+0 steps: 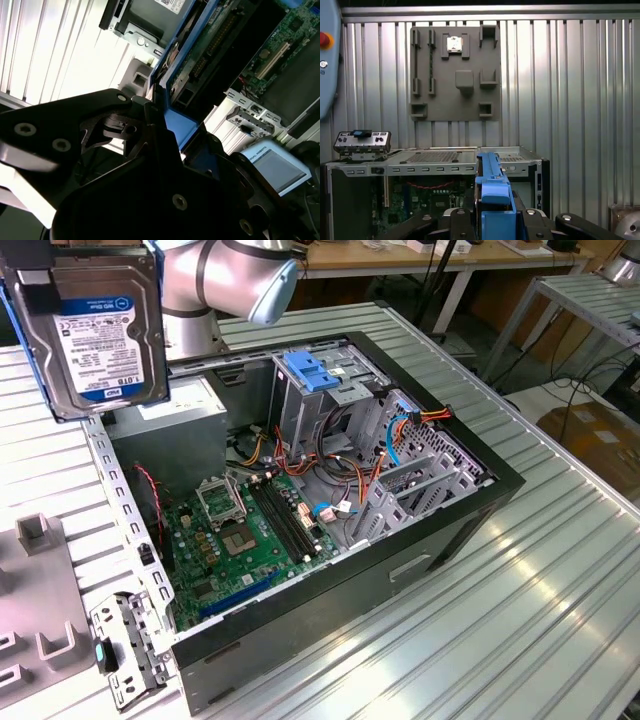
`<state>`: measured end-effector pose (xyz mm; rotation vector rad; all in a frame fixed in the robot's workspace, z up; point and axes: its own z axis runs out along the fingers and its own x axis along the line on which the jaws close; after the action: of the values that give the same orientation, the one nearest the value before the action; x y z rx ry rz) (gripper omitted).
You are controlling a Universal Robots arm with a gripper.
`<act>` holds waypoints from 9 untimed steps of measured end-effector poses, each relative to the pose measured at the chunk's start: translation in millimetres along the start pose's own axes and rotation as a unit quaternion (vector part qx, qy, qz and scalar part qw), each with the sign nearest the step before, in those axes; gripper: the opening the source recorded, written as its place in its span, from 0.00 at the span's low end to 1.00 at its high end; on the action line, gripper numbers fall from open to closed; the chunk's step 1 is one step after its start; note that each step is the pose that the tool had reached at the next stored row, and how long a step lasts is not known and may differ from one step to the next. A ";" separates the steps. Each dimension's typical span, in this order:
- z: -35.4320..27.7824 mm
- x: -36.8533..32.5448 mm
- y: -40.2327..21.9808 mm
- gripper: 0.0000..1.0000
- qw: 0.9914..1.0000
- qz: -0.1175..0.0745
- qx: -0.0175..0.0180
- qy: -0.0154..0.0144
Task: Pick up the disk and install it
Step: 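Pick up the disk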
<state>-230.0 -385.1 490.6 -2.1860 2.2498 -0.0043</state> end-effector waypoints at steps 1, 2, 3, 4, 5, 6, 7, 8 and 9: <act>0.0 -0.1 -3.8 0.37 1.000 0.000 0.000 0.000; 0.1 -0.3 -10.8 0.37 1.000 0.000 0.000 0.000; 0.2 -0.4 -15.1 0.37 1.000 0.000 0.000 0.000; 0.1 -0.5 -18.7 0.37 1.000 0.000 0.000 0.000; 0.2 -0.6 -21.6 0.37 1.000 0.000 0.000 0.000; 0.2 -0.7 -24.2 0.37 1.000 0.000 0.000 0.000; 0.2 -0.9 -29.8 0.37 1.000 0.000 0.000 0.000; 0.3 -0.9 -32.6 0.37 1.000 0.000 0.000 0.000; 0.3 -1.0 -35.0 0.37 1.000 0.000 0.000 0.000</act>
<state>-195.0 -385.1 490.6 -2.1860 2.2499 -0.0044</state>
